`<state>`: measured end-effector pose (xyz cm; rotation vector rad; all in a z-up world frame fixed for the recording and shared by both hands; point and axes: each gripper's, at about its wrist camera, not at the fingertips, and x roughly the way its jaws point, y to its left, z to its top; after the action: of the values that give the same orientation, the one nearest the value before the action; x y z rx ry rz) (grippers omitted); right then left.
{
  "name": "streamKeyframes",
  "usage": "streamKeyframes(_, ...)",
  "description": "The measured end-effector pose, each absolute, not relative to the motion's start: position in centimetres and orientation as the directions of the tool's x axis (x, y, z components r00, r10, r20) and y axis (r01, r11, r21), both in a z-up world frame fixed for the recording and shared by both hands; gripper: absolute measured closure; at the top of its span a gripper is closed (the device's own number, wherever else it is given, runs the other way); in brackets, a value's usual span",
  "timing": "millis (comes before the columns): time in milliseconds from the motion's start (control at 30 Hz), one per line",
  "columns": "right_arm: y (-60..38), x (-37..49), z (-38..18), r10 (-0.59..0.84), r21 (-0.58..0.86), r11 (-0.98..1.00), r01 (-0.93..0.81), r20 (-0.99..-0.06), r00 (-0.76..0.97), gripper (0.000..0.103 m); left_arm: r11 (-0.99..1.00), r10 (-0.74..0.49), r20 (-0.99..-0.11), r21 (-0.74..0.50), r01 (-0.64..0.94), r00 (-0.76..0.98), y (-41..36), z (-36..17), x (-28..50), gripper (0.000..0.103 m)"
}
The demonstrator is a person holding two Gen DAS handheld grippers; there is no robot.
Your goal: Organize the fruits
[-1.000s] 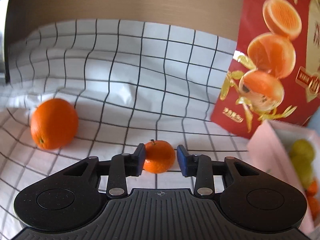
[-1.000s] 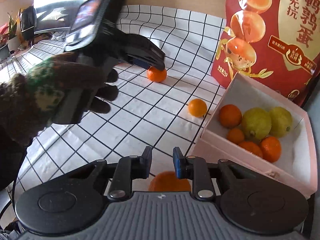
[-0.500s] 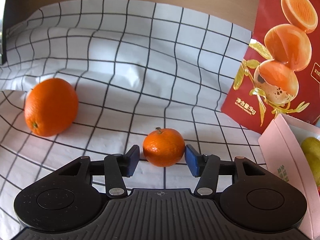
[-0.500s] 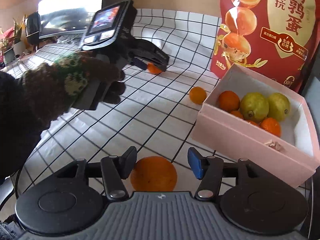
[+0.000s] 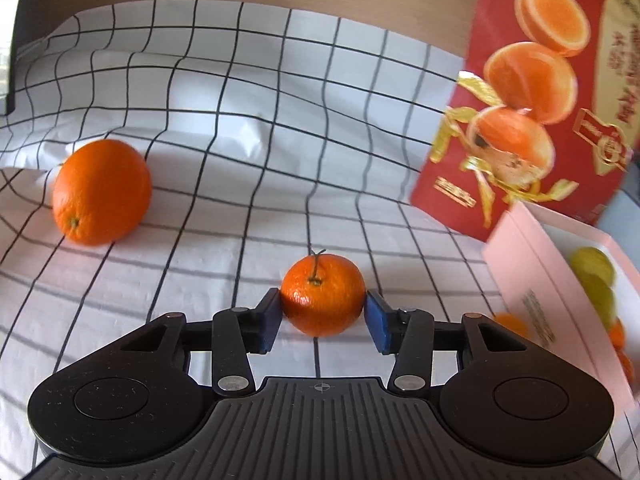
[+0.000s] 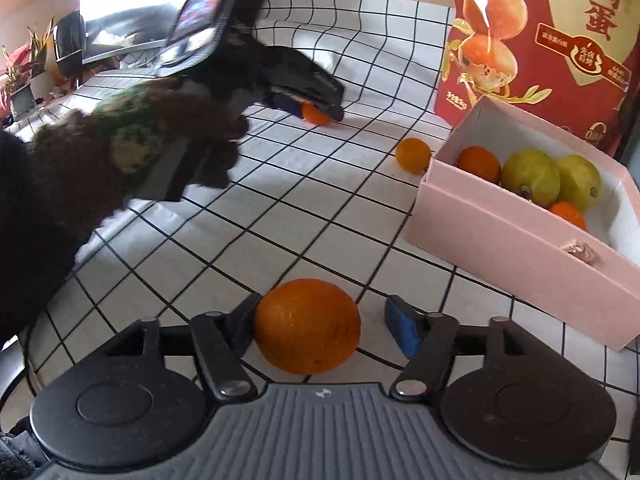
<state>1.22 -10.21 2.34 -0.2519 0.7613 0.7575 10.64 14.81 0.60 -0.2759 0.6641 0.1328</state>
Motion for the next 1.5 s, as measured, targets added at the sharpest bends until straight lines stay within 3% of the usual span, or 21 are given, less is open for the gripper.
streamKeyframes(133,-10.6,1.7,2.0,0.516,0.064,0.735,-0.675,-0.699,0.495,0.017,0.967,-0.01,-0.606,-0.209,-0.147,0.795,13.2,1.1,6.8,0.053)
streamKeyframes(333,-10.7,1.9,1.5,0.504,0.066,0.763,-0.643,-0.684,0.527,0.008,0.981,-0.056,-0.592,-0.183,-0.066,0.804,10.2,1.9,-0.2,0.053)
streamKeyframes(533,-10.8,2.1,1.5,0.495,0.071,0.774,-0.629,-0.686,0.533,0.006,0.983,-0.106,-0.559,-0.181,0.004,0.822,8.3,2.2,-5.3,0.053)
streamKeyframes(767,-10.7,2.1,1.4,0.494,0.076,0.781,-0.62,-0.682,0.539,0.006,0.979,-0.108,-0.58,-0.201,-0.014,0.808,8.4,0.8,-5.5,0.053)
streamKeyframes(933,-10.6,2.1,1.6,0.517,0.082,0.768,-0.636,-0.666,0.538,0.018,0.975,-0.115,-0.577,-0.22,-0.018,0.809,8.7,0.7,-5.4,0.053)
streamKeyframes(1033,-10.0,1.6,2.0,0.538,0.078,0.744,-0.663,-0.659,0.526,0.046,0.975,-0.115,-0.576,-0.221,-0.02,0.81,8.7,0.7,-5.4,0.053)
streamKeyframes(1100,-9.6,1.1,2.4,0.55,0.076,0.723,-0.686,-0.664,0.506,0.054,0.974,-0.118,-0.573,-0.227,-0.019,0.811,8.7,0.7,-5.4,0.053)
streamKeyframes(1333,-10.8,-0.4,2.6,0.529,0.026,0.711,-0.703,-0.679,0.509,0.054,0.97,-0.123,-0.565,-0.242,-0.021,0.816,8.6,0.8,-5.8,0.053)
streamKeyframes(1500,-14.1,0.2,2.5,0.473,0.001,0.767,-0.642,-0.677,0.564,0.054,0.965,-0.193,-0.565,-0.258,0.05,0.802,6.9,0.9,-6.0,0.053)
